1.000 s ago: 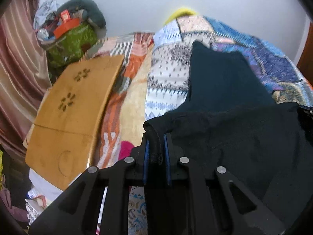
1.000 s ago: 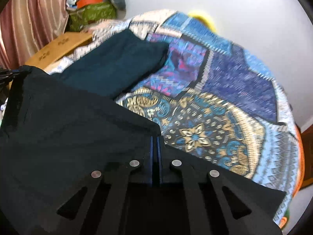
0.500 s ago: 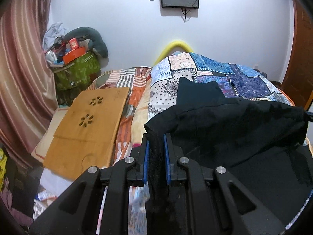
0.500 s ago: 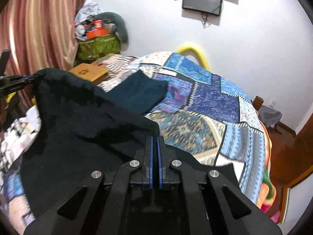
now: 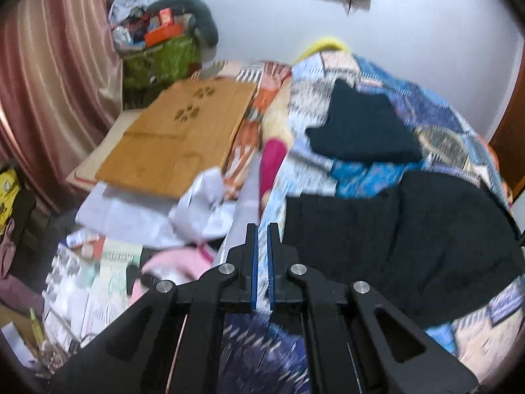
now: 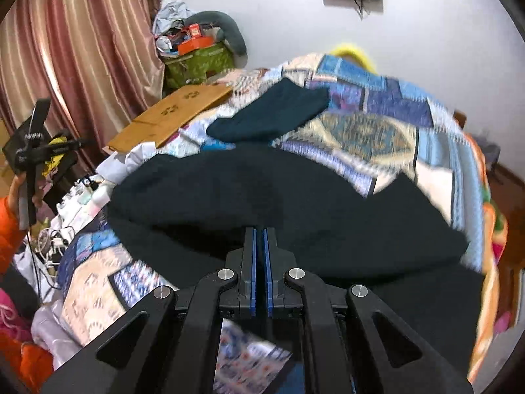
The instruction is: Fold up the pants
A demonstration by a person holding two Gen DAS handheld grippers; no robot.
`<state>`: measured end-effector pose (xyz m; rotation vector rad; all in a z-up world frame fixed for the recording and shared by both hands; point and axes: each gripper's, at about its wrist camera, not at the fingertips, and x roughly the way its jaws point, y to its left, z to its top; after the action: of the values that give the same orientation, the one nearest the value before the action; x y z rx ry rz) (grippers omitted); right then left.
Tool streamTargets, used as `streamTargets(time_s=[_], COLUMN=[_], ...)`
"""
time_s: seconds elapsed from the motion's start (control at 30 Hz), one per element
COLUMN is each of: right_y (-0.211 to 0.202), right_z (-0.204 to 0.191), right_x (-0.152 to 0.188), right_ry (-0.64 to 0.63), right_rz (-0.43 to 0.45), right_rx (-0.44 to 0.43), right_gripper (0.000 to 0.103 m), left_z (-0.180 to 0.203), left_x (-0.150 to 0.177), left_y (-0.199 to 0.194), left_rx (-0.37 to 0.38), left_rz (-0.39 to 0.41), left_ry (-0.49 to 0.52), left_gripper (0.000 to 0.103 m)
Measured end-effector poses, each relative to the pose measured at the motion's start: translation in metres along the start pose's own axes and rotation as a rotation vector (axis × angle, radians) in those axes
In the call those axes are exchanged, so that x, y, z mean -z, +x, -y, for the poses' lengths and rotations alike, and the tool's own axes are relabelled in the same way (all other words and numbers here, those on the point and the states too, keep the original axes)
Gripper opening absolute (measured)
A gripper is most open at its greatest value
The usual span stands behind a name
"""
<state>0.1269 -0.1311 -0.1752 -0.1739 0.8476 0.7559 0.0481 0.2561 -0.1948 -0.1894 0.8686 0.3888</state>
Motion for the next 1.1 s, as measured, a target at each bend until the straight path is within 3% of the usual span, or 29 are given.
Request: streamTargets(time_s=[0.17, 0.3, 0.37, 0.47, 0.53, 0.7, 0.77, 0.9, 1.1], right_y=[-0.001, -0.029, -0.038, -0.044, -0.038, -0.004, 0.009, 0.041, 0.086], right_z=[0.009, 0.007, 0.013, 0.026, 0.036, 0.08, 0.1, 0.141, 0.158], right_x=[0.011, 0.006, -0.001, -0.016, -0.025, -0.049, -0.057, -0.07, -0.07], right_ry=[0.077, 0.061, 0.058, 0.043, 0.038, 0.062, 0.097, 0.238, 0.316], right_rz=[-0.035, -0.004, 0.022, 0.057, 0.044, -0.007, -0.029, -0.078, -0.182], right_rx=[-0.016, 0.038, 0.062, 0.114, 0.144, 0.238, 0.267, 0.255, 0.198], right_gripper=[0.007, 0.014, 0.03, 0.037, 0.037, 0.039, 0.039, 0.039, 0.039], left_z=[0.008, 0.035, 0.05, 0.074, 0.09, 0.135, 0.151, 0.175, 0.201], left_x=[0.005, -0.006, -0.015, -0.03, -0.042, -0.069, -0.076, -0.083, -0.075], left_y=[0.007, 0.009, 0.013, 0.02, 0.026, 0.041, 0.048, 0.069, 0.11], left_rx=[0.036, 0.053, 0.065, 0.098, 0.113, 0.143, 0.155, 0.189, 0.173], left_rz=[-0.051, -0.049, -0.051, -0.049, -0.047, -0.016, -0.009, -0.028, -0.093], left_ry=[0.005, 0.067, 0.097, 0.132, 0.156, 0.216, 0.237, 0.264, 0.32], left_gripper=[0.004, 0.007, 0.009, 0.016, 0.023, 0.056, 0.062, 0.068, 0.069])
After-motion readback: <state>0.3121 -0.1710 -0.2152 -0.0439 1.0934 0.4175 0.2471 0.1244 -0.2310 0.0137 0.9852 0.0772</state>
